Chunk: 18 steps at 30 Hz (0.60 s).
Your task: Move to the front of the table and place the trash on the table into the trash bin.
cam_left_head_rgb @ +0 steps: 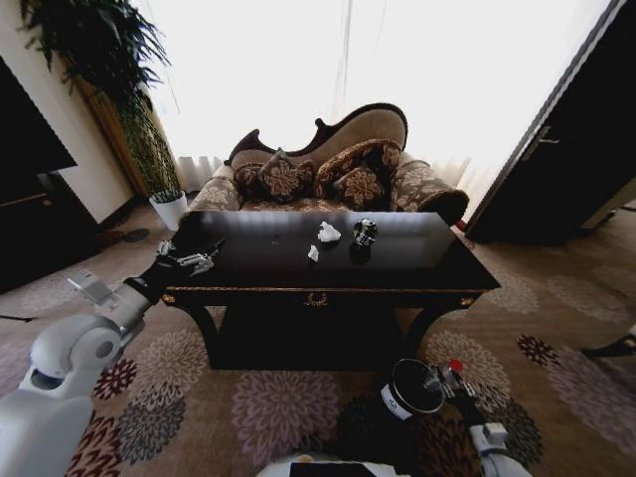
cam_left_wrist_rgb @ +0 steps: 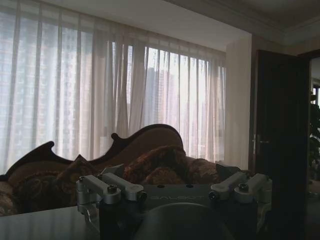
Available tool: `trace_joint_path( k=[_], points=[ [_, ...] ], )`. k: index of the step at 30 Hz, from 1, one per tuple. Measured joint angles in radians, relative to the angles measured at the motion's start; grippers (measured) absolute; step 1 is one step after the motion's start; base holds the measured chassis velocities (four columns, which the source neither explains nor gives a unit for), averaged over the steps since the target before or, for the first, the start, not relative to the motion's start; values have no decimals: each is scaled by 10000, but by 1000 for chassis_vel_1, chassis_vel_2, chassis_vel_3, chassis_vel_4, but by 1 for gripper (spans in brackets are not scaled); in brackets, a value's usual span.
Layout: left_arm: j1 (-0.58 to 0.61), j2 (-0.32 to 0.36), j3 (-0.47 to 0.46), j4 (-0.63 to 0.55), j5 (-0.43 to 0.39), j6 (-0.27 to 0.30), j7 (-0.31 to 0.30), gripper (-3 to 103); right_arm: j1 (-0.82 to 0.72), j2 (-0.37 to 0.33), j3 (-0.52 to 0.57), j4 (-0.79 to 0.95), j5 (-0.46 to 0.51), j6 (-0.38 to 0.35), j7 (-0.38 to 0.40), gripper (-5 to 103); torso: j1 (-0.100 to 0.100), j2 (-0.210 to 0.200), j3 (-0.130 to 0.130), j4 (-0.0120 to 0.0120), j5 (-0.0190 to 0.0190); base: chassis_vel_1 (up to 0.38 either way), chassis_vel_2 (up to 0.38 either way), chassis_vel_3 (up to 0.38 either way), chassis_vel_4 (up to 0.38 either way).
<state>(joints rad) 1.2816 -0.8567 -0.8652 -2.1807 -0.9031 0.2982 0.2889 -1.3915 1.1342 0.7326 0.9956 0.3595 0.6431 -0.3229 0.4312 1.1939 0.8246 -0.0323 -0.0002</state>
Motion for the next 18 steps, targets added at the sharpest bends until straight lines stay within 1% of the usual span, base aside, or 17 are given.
trace_joint_path(
  k=[1,2,3,4,5,6,10,12,13,18],
  points=[
    [12,-9,3,-5,2,0,9,100,-25,-1,1,38,10,0,0,64,0,1,0,0,1,0,0,0,0],
    [12,-9,3,-5,2,0,9,100,-25,-1,1,38,10,0,0,64,0,1,0,0,1,0,0,0,0],
    [19,-14,3,-7,4,0,14,100,-42,-1,5,64,18,0,-1,70,0,0,0,0,1,0,0,0,0],
    [26,-17,4,-8,6,-1,18,100,-54,0,7,84,36,0,-2,70,0,1,0,0,0,0,0,0,0],
    [31,-18,3,-7,9,-1,21,100,-66,0,8,106,55,0,-3,76,0,1,0,0,0,0,0,0,0],
    [31,-18,3,-7,9,-1,21,100,-66,0,8,106,55,0,-3,76,0,1,0,0,0,0,0,0,0],
    [71,-24,-5,-23,19,-6,39,100,-124,14,8,261,110,0,-17,96,0,0,0,0,1,0,0,0,0],
    [81,-27,-8,-26,22,-9,41,100,-145,18,8,316,127,0,-18,96,0,0,0,0,1,0,0,0,0],
    [92,-30,-14,-26,24,-11,42,100,-172,20,19,398,169,0,-21,99,0,1,0,0,1,0,0,0,0],
    [93,-32,-66,-17,18,-17,43,100,-519,-47,205,1007,673,-5,-21,100,0,0,0,1,1,0,0,0,0]
  ],
)
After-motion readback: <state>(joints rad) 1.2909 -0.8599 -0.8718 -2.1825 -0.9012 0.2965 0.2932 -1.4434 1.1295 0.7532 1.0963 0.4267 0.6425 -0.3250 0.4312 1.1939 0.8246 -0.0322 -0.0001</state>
